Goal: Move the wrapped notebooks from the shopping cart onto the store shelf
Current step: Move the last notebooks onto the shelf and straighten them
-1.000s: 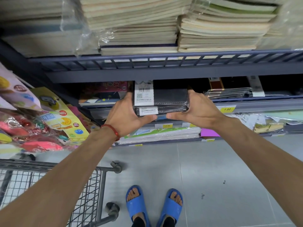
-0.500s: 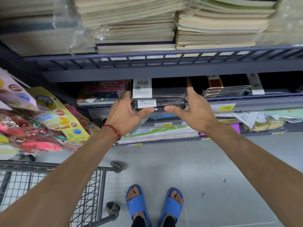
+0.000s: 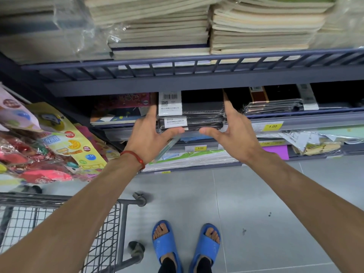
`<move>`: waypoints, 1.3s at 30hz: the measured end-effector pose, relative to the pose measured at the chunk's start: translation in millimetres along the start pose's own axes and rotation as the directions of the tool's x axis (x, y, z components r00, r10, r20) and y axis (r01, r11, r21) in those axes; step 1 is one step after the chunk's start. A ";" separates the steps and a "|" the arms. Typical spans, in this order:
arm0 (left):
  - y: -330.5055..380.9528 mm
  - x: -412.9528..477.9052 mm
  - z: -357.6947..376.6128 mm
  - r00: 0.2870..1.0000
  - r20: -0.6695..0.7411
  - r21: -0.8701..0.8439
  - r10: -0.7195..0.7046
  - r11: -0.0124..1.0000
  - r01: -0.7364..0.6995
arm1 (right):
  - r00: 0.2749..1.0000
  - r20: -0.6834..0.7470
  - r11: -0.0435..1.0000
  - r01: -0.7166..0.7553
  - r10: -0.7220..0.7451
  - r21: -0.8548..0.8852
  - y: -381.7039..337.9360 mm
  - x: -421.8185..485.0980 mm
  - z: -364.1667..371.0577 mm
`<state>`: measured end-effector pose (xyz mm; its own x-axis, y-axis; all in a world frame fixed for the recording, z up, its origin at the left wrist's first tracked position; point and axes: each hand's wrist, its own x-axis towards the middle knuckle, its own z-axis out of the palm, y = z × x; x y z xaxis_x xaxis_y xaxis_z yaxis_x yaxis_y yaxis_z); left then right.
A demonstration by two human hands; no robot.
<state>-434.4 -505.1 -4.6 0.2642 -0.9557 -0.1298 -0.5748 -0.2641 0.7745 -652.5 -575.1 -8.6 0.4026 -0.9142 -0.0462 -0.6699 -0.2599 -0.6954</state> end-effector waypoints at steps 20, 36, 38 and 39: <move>-7.8 17.2 9.9 0.986 -0.158 0.080 -0.051 0.995 0.064 | 0.967 -0.233 0.994 -0.109 0.107 0.004 -0.2 13.5 12.0; -17.9 20.6 4.0 0.993 -0.100 0.028 -0.054 0.998 0.057 | 0.984 -0.111 0.938 -0.094 0.139 0.335 7.8 15.5 12.6; -17.0 22.5 4.0 0.992 -0.113 0.045 -0.056 0.997 0.061 | 0.978 -0.148 0.944 -0.094 0.148 0.317 8.2 18.0 15.6; -16.1 23.1 4.6 0.990 -0.131 0.051 -0.055 0.997 0.063 | 0.974 -0.166 0.945 -0.096 0.154 0.312 9.2 19.7 16.9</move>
<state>-422.5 -523.5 -22.8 0.3949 -0.9143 -0.0902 -0.5957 -0.3296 0.7324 -640.2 -590.3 -28.0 0.1854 -0.9821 -0.0326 -0.4772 -0.0610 -0.8767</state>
